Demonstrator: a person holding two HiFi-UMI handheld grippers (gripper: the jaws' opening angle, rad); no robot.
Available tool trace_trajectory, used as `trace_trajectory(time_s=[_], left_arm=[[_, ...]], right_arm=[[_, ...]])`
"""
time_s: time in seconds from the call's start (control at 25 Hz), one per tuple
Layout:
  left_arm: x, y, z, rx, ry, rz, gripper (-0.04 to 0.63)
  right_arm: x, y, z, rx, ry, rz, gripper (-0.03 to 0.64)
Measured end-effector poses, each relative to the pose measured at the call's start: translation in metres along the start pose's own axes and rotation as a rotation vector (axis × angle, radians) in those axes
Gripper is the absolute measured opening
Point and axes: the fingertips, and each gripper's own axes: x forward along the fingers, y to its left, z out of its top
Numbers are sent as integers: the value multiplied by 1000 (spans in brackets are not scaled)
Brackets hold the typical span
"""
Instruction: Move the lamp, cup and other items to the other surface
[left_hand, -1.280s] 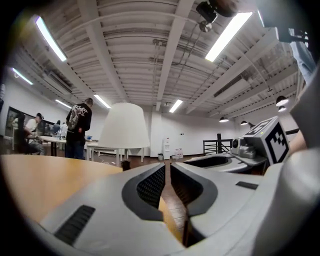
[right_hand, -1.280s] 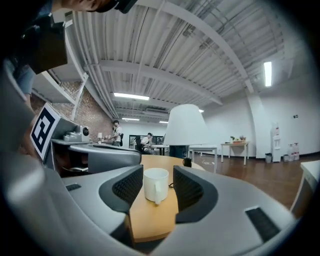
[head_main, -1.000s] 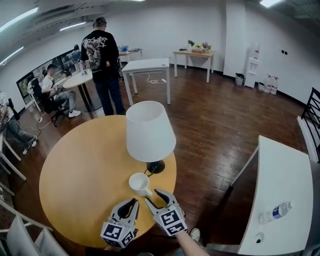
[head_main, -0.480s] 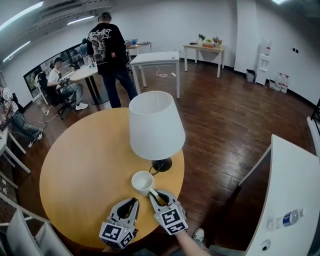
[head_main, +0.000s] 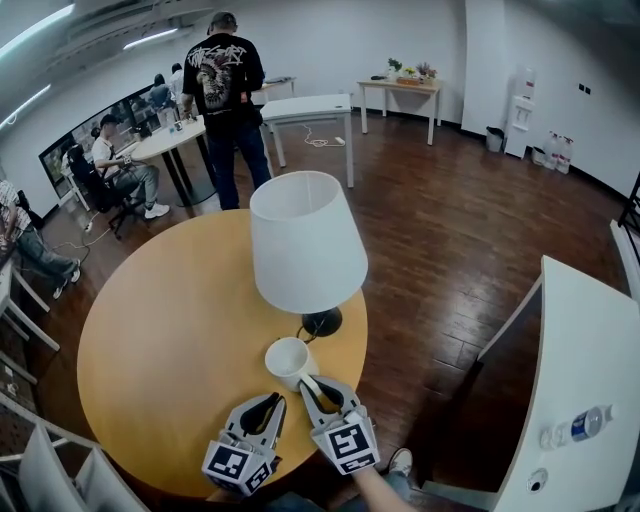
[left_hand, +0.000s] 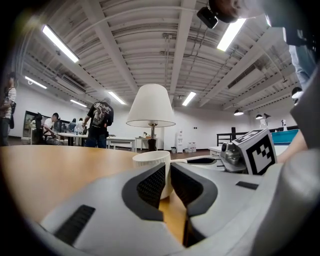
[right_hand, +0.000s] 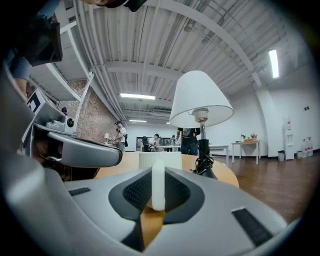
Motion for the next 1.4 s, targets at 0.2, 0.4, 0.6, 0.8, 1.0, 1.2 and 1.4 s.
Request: trace_trajectory(time_s=[0.2, 0.4, 0.6, 0.8, 1.0, 1.2, 1.4], left_arm=[[4, -4, -3, 5, 2, -14, 44], [13, -22, 10, 18, -5, -53, 44], [38, -79, 30, 51, -32, -200, 44], [54, -152, 59, 77, -59, -397, 44], [66, -242, 75, 76, -80, -584, 44], [70, -355, 62, 105, -101, -792, 44], [59, -457, 44, 124, -87, -935, 44]], right_arm=[[-9, -7, 8, 21, -54, -28, 34], [-34, -17, 40, 31, -114, -83, 33], [-94, -40, 66, 7, -166, -221, 32], [-177, -66, 87, -7, -180, -438, 32], [-278, -88, 90, -21, -184, -661, 31], [-391, -104, 76, -23, -226, -879, 31], [-503, -100, 54, 10, -251, -1056, 31]])
